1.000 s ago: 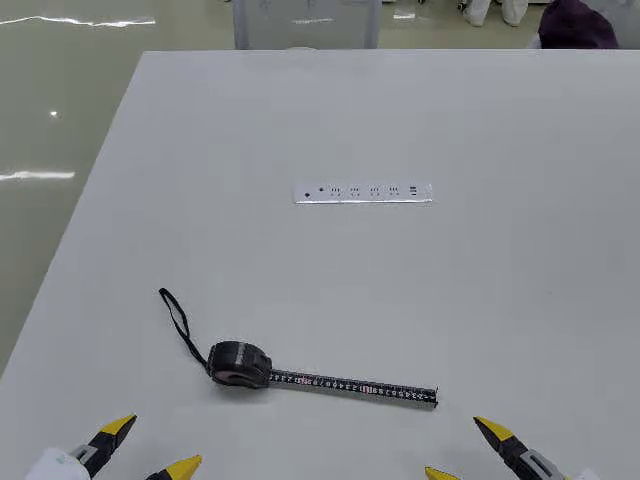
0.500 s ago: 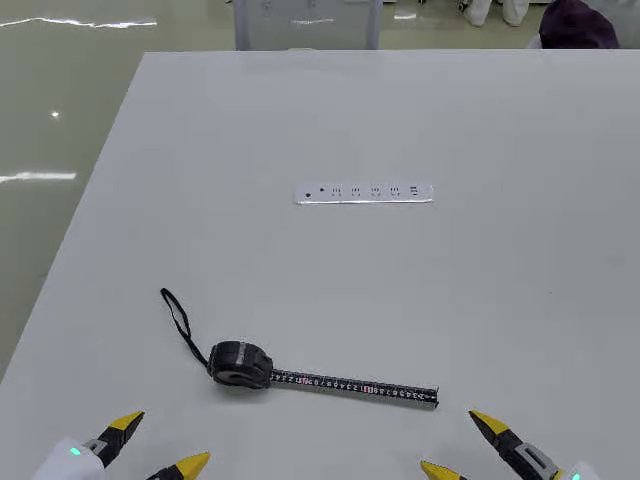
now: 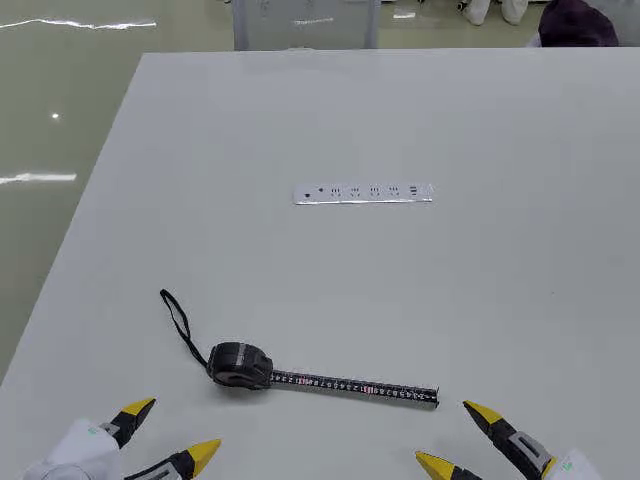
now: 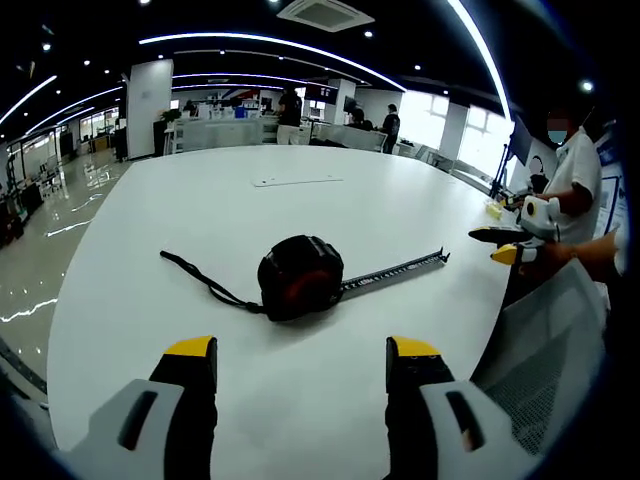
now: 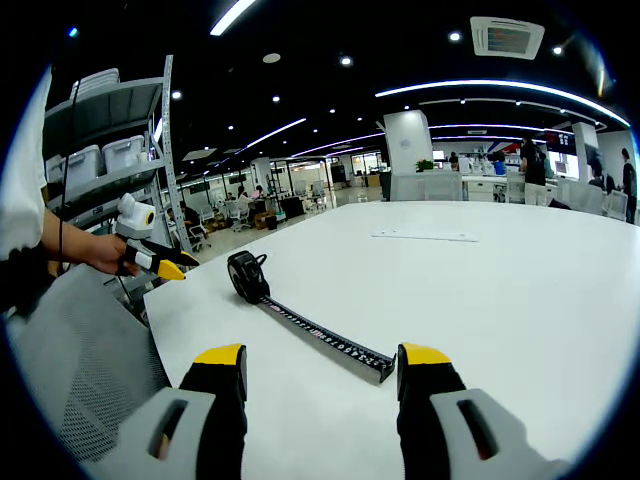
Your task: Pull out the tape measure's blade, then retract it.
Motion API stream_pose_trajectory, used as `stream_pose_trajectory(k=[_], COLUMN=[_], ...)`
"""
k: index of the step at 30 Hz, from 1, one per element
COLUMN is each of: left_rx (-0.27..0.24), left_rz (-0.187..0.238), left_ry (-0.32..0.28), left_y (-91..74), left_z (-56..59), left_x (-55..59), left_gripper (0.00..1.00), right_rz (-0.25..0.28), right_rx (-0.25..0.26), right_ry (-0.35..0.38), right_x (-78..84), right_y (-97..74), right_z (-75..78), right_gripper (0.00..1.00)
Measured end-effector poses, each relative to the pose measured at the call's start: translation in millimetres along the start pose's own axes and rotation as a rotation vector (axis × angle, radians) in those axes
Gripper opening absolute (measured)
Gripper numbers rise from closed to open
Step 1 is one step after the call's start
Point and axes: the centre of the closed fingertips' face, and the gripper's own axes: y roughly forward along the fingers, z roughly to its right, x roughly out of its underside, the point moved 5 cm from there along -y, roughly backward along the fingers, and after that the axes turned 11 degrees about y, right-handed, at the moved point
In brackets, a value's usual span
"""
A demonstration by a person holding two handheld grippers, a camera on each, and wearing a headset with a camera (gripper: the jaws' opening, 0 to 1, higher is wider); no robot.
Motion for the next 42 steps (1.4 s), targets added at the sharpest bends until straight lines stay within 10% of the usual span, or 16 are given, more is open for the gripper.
stream_pose_trajectory(k=[42], left_rx=[-0.127], left_rz=[-0.018], left_ry=[-0.2], left_y=[40.7], left_z=[9.8], left_x=[-20.5], left_gripper=[0.76], right_rz=[0.005], right_rx=[-0.042], right_ry=[-0.005], right_x=[-8.0], right_y=[12.7], right_z=[9.2], right_gripper=[0.6])
